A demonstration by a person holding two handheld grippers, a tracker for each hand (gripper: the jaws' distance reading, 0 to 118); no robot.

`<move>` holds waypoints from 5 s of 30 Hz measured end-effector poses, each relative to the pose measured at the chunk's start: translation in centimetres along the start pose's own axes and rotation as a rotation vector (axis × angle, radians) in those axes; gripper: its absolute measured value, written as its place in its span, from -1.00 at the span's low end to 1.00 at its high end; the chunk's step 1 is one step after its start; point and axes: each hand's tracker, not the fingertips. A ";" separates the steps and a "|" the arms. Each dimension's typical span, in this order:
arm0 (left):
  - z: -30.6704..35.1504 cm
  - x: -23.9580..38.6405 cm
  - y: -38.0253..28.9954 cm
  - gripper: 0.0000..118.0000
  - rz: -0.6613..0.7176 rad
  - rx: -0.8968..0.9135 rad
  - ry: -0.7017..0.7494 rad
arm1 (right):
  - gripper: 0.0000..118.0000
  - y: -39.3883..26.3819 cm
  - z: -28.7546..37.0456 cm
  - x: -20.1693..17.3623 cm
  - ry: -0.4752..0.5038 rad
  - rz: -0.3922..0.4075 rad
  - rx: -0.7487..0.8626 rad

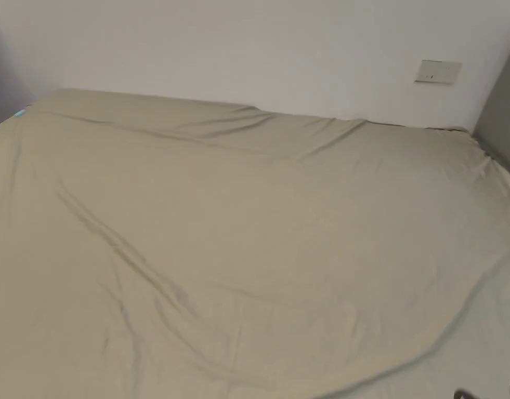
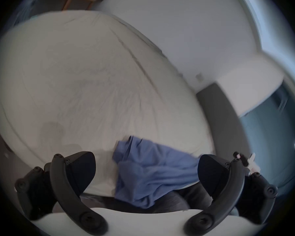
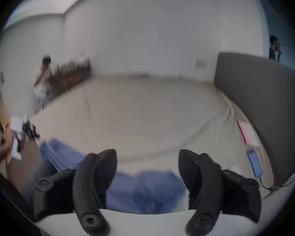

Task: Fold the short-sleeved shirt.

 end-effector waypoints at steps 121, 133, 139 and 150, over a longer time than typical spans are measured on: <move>-10.3 4.0 5.7 -0.75 -0.338 -0.368 0.150 | -0.88 3.3 2.7 -7.6 0.016 -0.156 0.116; -6.5 15.9 5.1 -0.75 -0.709 -0.306 0.516 | -0.88 3.2 3.3 -6.6 0.026 -0.159 0.153; -16.7 18.7 -5.3 -0.70 -0.813 -0.569 0.264 | -0.88 2.3 2.5 -7.3 0.066 -0.181 0.128; -17.3 17.8 -4.8 0.77 -0.520 -0.463 -0.029 | -0.88 2.1 5.3 -4.9 0.017 -0.177 0.142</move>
